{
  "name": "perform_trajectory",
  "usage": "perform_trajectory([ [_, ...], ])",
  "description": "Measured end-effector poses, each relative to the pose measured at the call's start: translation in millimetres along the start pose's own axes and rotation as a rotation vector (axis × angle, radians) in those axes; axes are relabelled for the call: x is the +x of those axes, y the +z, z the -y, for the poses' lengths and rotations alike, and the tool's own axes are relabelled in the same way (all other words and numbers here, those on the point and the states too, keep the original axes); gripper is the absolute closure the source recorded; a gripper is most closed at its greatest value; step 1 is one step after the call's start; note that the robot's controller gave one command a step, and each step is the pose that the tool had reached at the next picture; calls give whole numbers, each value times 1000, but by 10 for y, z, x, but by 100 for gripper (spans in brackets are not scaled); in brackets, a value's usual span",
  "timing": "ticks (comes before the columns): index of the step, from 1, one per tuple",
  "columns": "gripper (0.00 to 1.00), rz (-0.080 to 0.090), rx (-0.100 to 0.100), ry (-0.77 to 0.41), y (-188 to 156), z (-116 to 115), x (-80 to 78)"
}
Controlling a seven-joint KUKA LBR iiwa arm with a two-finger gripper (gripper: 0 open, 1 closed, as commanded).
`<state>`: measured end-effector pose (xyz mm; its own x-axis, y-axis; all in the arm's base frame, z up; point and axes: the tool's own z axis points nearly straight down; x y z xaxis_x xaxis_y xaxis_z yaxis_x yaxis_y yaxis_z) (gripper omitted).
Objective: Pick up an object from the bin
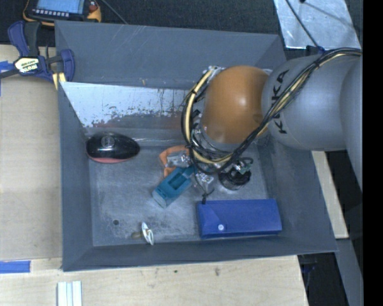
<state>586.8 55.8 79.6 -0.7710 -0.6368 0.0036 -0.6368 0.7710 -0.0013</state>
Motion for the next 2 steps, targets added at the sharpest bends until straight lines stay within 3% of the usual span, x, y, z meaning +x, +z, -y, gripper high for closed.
perform_trajectory([
  [1, 100, 14, 1, 2, -191, -11, -21],
  [2, 100, 13, 2, 0, -378, -8, -28],
])
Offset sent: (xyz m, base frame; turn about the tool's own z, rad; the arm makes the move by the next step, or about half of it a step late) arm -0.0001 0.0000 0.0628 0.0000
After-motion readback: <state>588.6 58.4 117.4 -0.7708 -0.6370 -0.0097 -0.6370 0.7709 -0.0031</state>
